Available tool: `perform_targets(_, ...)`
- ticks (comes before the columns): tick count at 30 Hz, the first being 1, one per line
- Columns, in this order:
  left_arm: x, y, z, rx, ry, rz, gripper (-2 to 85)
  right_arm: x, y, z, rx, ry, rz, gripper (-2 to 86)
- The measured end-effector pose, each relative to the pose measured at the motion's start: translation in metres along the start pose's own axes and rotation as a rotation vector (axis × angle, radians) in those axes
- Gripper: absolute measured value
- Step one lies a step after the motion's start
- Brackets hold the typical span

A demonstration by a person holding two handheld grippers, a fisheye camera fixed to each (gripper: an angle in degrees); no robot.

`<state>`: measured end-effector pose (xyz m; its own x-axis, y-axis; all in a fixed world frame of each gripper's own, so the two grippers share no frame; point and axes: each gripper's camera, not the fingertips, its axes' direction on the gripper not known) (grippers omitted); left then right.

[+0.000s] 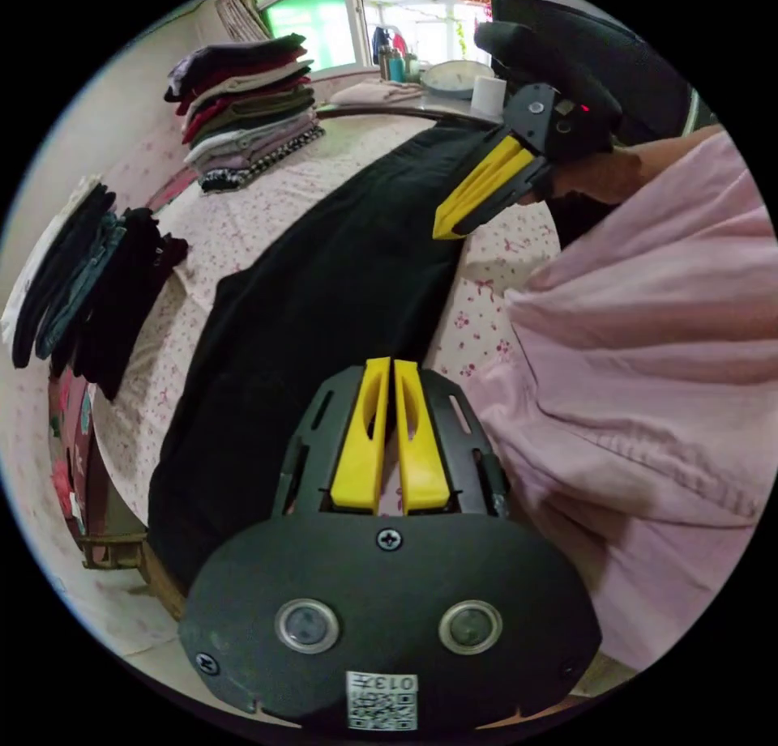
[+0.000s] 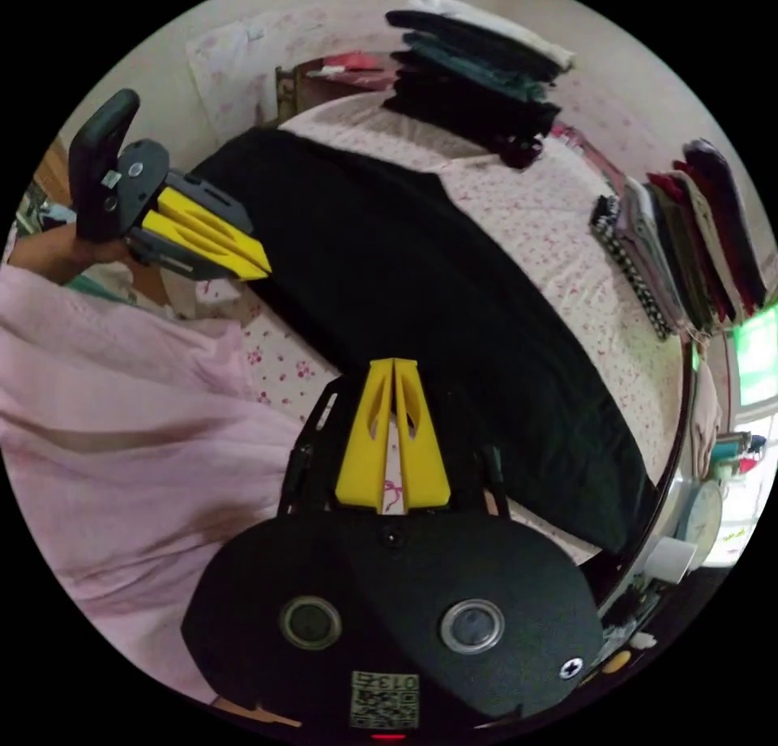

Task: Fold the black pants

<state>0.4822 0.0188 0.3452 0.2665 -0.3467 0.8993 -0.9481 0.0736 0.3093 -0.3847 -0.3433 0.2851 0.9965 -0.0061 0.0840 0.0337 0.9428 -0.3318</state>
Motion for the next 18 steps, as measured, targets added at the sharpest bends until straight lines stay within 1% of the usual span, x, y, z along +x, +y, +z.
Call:
perform_targets(2, -0.003, -0.014, -0.004, 0.042, 0.004, -0.042, 0.0, 0.018, 0.013, -0.015, 0.047, 0.048, 0.061, 0.0)
perform_targets(4, -0.001, -0.036, -0.002, 0.083, 0.038, -0.072, -0.1, 0.036, 0.026, -0.02, 0.043, 0.073, 0.101, 0.0)
perform_targets(5, 0.001, -0.043, 0.002, 0.066, 0.038, -0.068, -0.1, 0.048, 0.035, -0.019, 0.024, 0.078, 0.123, 0.0)
perform_targets(7, 0.01, -0.063, 0.028, -0.071, 0.035, -0.059, -0.2, 0.067, 0.05, -0.018, 0.001, 0.08, 0.153, 0.1)
perform_targets(8, 0.012, -0.067, 0.036, -0.11, 0.055, -0.055, -0.2, 0.081, 0.062, -0.016, -0.016, 0.073, 0.173, 0.1)
perform_targets(9, 0.013, -0.072, 0.041, -0.095, 0.07, -0.086, -0.3, 0.096, 0.076, -0.01, -0.067, 0.051, 0.19, 0.1)
perform_targets(11, 0.011, -0.085, 0.045, -0.116, 0.096, -0.111, -0.3, 0.118, 0.098, -0.023, -0.022, -0.011, 0.21, 0.1)
perform_targets(12, 0.01, -0.097, 0.045, -0.126, 0.112, -0.12, -0.3, 0.127, 0.104, -0.026, -0.044, -0.021, 0.226, 0.1)
perform_targets(13, 0.009, -0.111, 0.041, -0.095, 0.108, -0.133, -0.3, 0.145, 0.119, -0.039, -0.03, -0.037, 0.249, 0.1)
perform_targets(15, 0.008, -0.143, 0.041, -0.065, 0.094, -0.139, -0.3, 0.185, 0.159, -0.076, 0.109, 0.014, 0.328, 0.1)
perform_targets(18, 0.011, -0.222, 0.056, -0.022, 0.085, -0.088, -0.3, 0.243, 0.208, -0.103, 0.13, 0.071, 0.414, 0.2)
